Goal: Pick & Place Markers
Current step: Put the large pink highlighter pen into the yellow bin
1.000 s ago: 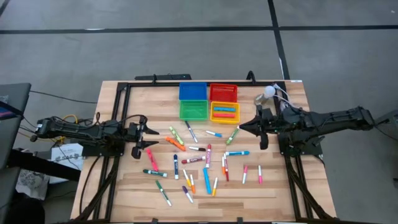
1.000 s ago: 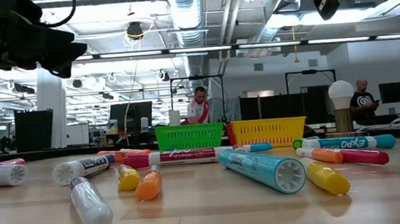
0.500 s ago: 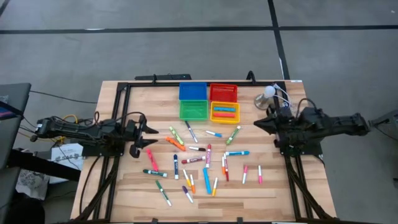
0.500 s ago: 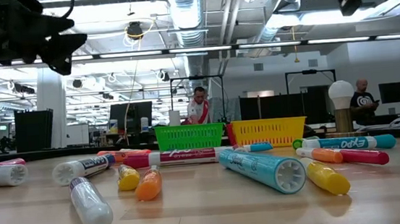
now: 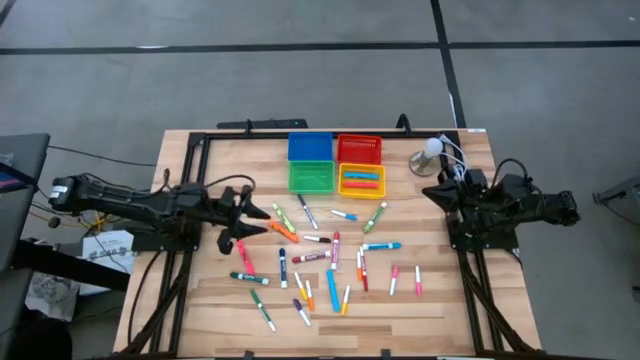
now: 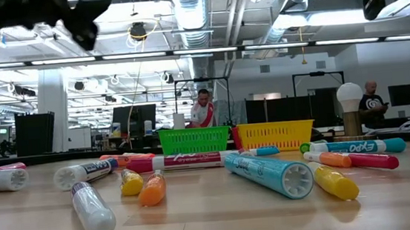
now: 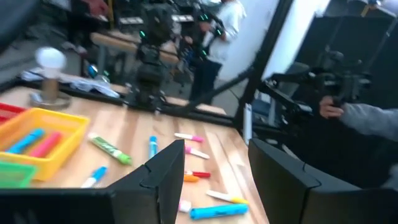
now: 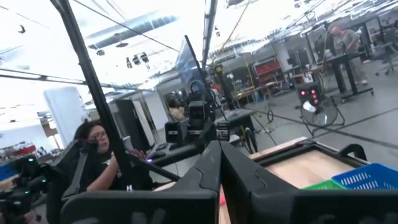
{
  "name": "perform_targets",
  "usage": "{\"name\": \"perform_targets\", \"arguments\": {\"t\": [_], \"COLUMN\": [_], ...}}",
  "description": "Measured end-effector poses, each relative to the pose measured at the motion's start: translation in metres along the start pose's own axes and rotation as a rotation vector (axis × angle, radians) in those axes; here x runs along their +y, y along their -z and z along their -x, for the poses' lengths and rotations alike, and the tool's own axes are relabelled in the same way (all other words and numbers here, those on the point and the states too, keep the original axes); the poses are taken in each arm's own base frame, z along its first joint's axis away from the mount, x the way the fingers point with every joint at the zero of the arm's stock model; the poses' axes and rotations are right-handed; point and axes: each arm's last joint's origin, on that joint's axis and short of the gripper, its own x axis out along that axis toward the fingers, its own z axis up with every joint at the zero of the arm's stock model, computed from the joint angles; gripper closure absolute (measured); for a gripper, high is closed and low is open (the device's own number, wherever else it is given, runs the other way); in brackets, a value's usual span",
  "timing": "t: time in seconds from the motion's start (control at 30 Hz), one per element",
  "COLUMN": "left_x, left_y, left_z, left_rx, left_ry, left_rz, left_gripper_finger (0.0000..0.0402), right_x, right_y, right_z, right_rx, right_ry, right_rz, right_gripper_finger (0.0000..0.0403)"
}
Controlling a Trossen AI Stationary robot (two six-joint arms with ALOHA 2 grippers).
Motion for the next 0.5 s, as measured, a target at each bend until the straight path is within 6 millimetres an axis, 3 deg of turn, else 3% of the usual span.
{"name": "perform_targets", "arguments": {"t": [0.17,0.33,0.5], "left_x": [0.000,0.009,0.015], "left_y": [-0.009,0.018,0.037], "left_z": [-0.040,-0.064,-0.075], "left_rx": [0.135,0.388,0.465], "left_ry": [0.060,0.015,-0.015], "left_rz": [0.111,0.253,0.278], "left_gripper_finger": [0.0224,0.0224,0.0224], "right_x": [-0.002,-0.003,-0.004], "right_y": [0.006,0.008,0.007], "right_z": [0.001,0.001,0.001], "right_rx": [0.000,-0.002,-0.006], "right_ry": [0.004,0.016,0.025], "right_rz": [0.001,0.003,0.006], "right_gripper_finger": [0.0402,0.0402,0.0402]}}
